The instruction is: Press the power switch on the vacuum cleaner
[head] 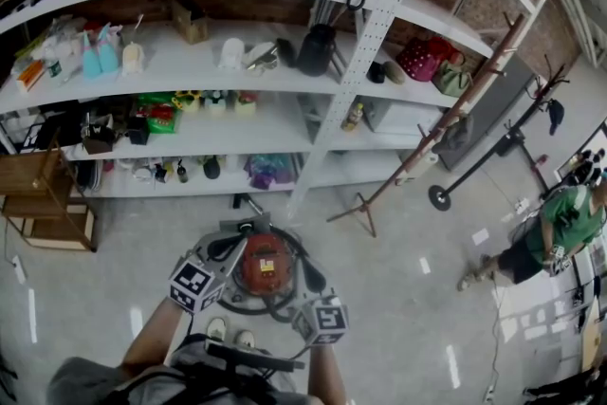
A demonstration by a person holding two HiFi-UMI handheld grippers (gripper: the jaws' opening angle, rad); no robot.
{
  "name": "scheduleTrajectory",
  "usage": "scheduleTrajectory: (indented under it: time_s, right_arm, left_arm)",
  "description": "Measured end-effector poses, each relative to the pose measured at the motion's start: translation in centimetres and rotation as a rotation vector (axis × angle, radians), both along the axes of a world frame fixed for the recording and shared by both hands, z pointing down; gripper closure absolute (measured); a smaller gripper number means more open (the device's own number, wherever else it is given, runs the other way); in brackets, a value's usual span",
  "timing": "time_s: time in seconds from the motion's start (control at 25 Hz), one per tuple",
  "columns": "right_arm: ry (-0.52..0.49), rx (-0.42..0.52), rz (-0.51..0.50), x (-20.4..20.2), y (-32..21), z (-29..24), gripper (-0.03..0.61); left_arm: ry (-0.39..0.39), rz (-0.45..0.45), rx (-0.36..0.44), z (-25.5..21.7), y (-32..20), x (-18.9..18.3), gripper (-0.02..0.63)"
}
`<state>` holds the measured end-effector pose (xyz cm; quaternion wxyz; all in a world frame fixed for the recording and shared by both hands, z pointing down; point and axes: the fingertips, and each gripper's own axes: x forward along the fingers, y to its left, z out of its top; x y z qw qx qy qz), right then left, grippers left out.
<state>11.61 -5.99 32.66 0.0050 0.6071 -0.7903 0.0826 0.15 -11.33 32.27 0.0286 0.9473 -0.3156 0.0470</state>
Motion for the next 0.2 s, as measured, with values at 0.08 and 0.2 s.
scheduleTrajectory:
  time_s: [0.08,0.2]
  right_arm:
    - [-0.001,0.003,0.002,0.05,0.07,-0.02,0.568]
    - [0.001,0.004,0.003,0.04,0.22,0.0,0.568]
  left_arm:
    - [0.002,0.001,-0.003,-0.02,0.1,0.11,0.604]
    - [0.001,0.004,-0.005,0.06,0.29,0.19,0.604]
